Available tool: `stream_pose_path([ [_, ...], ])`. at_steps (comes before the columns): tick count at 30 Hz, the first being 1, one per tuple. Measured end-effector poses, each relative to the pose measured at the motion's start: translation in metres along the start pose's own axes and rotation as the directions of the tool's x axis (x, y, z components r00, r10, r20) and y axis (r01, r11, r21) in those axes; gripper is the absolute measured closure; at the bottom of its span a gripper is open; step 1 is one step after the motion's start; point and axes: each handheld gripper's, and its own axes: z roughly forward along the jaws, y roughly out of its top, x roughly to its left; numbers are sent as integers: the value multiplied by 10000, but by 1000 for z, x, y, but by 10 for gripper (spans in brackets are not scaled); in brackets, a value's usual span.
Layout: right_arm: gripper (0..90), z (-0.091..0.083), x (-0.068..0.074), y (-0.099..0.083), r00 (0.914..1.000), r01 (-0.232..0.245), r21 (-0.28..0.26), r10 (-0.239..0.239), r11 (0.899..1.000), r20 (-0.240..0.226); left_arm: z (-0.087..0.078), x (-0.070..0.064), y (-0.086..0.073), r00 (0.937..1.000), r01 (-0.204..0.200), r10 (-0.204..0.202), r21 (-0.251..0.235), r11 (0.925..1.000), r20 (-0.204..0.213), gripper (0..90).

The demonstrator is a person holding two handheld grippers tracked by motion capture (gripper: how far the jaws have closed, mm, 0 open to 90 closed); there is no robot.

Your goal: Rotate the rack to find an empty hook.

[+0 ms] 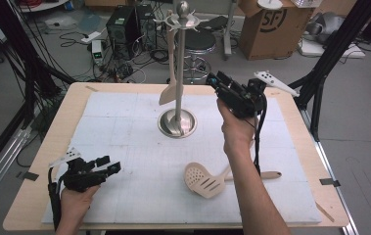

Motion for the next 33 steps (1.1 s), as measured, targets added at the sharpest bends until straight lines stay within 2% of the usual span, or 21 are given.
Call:
stream_pose_path([
  [13,554,-36,-23,-19,9986,-237,57,234,9997,485,-2,1,-1,10000,78,-78,-67,9999,-33,293],
  [21,552,-54,-39,-32,9960,-433,98,424,9990,785,-3,1,-1,9999,89,-90,-72,9999,-82,293],
  [33,547,-75,-53,-48,9918,-592,214,564,9980,1147,-3,0,-1,9999,49,-50,-124,9999,-124,293],
])
